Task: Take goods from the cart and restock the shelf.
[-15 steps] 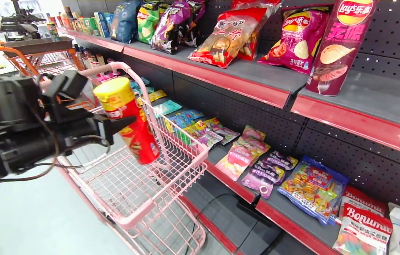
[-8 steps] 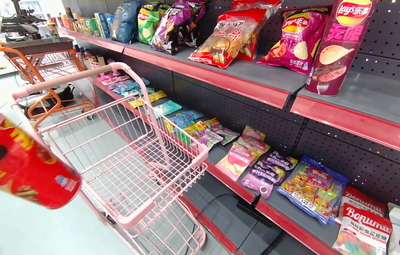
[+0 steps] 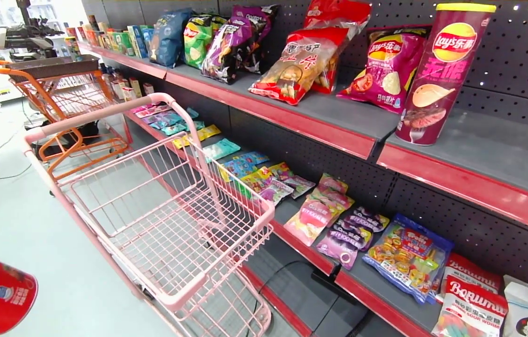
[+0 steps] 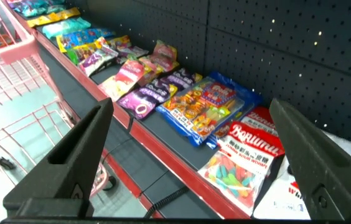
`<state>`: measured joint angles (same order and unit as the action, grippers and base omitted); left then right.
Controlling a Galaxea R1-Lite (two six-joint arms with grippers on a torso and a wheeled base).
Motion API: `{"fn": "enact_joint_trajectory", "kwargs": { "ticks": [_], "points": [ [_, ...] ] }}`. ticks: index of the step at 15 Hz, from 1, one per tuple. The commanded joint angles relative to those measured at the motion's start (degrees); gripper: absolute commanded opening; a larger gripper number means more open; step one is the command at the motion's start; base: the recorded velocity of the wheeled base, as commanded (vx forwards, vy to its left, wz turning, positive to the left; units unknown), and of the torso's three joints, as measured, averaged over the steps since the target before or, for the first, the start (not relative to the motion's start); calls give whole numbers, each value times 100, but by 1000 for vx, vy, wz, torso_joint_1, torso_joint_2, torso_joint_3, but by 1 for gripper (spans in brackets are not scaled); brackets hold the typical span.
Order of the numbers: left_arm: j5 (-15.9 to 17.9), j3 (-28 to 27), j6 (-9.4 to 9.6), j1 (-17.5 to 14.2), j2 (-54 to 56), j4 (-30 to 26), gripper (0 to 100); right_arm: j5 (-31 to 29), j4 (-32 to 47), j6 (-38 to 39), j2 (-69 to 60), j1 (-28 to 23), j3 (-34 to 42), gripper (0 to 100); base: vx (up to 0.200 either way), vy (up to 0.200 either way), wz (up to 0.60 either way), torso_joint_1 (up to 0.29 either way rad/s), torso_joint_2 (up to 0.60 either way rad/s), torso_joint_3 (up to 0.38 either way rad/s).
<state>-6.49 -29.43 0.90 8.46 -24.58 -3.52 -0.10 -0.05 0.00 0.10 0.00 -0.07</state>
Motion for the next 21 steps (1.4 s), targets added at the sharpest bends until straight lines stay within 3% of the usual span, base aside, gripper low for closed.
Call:
{"fn": "enact_joint_trajectory", "kwargs": {
  "ticks": [1, 4, 12, 17, 19, 21],
  "points": [
    [-28, -10, 24, -2, 137, -26, 0, 1, -4, 0, -1, 0, -1, 100, 0, 0, 0, 149, -486, -330],
    [-107, 16, 332, 7, 137, -26, 0, 1, 5, 0, -1, 0, -1, 100, 0, 0, 0, 165, -518, -344],
    [-46, -10, 367, 15, 137, -26, 0, 1, -4, 26, -1, 0, -1, 100, 0, 0, 0, 191, -500, -314],
    [-2, -107, 376, 42, 102, -17, 0, 10, -4, 18, -1, 0, -1, 100, 0, 0, -600, 27, -57, -35],
    [209, -265, 376, 50, 76, -26, 0, 10, -4, 18, -1, 0, -1, 100, 0, 0, -600, 10, 5, 0],
    [192, -292, 490, 15, 14, -26, 0, 10, -4, 18, -1, 0, -1, 100, 0, 0, -600, 2, 5, 0]
  ]
}}
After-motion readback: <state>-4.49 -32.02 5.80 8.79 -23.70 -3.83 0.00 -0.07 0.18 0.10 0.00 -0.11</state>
